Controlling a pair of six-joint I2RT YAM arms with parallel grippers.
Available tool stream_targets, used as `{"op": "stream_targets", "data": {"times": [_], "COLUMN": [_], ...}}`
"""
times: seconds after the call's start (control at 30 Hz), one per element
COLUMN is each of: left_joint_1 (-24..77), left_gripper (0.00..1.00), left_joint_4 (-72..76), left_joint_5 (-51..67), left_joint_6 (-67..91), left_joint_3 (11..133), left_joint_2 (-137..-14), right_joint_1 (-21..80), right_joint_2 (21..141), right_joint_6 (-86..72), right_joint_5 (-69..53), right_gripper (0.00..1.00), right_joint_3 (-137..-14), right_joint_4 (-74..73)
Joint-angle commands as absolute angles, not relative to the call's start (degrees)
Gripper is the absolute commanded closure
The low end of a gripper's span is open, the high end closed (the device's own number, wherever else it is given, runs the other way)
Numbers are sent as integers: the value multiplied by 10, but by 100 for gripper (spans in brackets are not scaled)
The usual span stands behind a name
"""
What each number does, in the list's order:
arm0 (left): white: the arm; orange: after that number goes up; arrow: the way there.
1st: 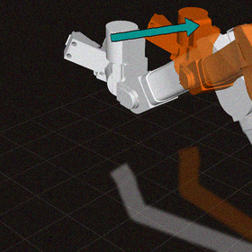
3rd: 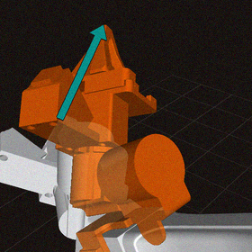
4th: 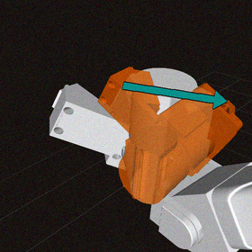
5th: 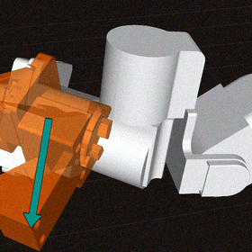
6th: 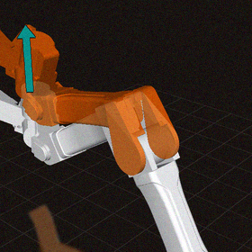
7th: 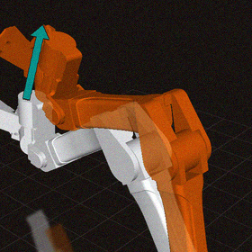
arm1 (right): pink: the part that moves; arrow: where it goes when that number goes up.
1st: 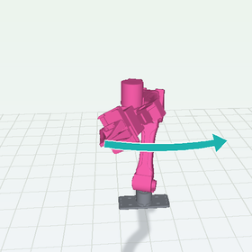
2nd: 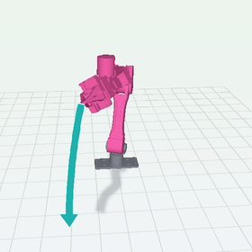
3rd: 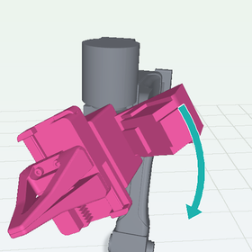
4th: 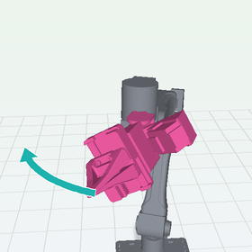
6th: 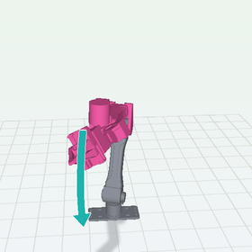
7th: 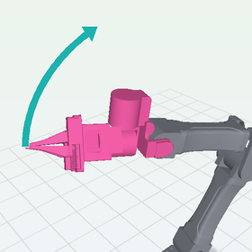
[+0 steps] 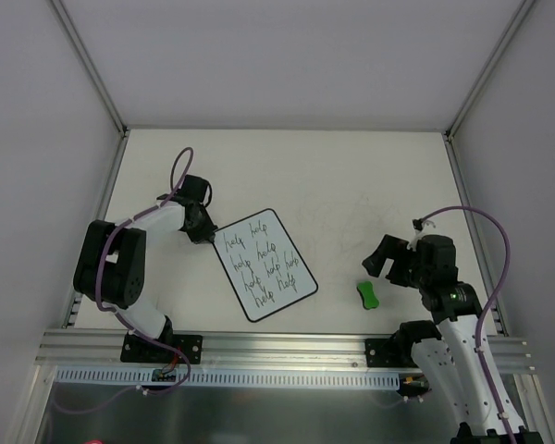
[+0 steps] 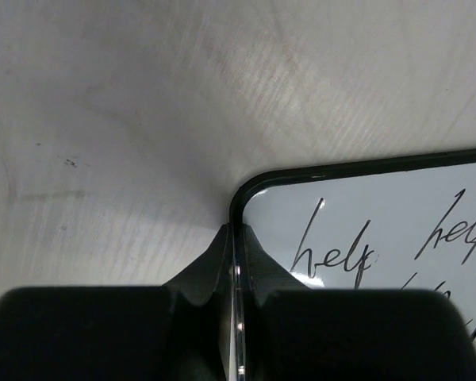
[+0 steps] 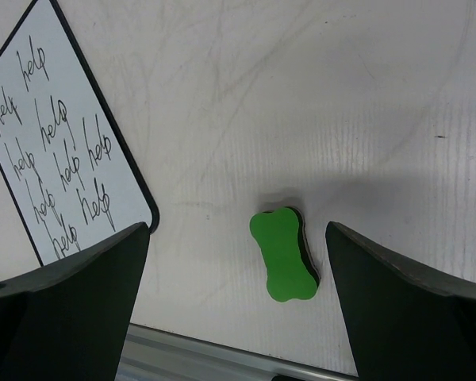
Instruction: Erase the whiteboard
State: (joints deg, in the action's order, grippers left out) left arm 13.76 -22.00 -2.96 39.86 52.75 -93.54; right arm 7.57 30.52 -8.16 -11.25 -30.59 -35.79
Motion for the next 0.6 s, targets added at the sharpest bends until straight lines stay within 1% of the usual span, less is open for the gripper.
{"op": "stream_targets", "data": {"times": [0.0, 0.07, 0.17, 0.2, 0.3, 0.33, 0.4, 0.43, 0.57], "left_joint_1": [134, 134, 135, 135, 135, 135, 135, 134, 134], "left_gripper": [100, 100, 100, 100, 100, 100, 100, 100, 100], "left_joint_4": [-224, -219, -217, -217, -216, -216, -216, -216, -217], "left_joint_5": [-15, -2, 14, 16, 20, 21, 19, 18, 17], "left_joint_6": [409, 411, 414, 414, 412, 411, 409, 408, 399], "left_joint_3": [512, 514, 519, 520, 526, 528, 531, 532, 532], "left_joint_2": [-964, -968, -974, -976, -982, -982, -981, -981, -979], "right_joint_1": [87, 94, 125, 151, 197, 223, 241, 250, 272], "right_joint_2": [322, 341, 379, 392, 455, 471, 517, 530, 564], "right_joint_6": [-91, -96, -116, -121, -142, -148, -156, -163, -168], "right_joint_5": [-92, -78, -23, 22, 93, 104, 120, 123, 122], "right_gripper": [1, 1, 1, 1, 1, 1, 1, 2, 12], "right_joint_3": [-296, -294, -296, -298, -313, -316, -322, -327, -329], "right_joint_4": [-334, -335, -342, -344, -353, -352, -349, -349, -337]}}
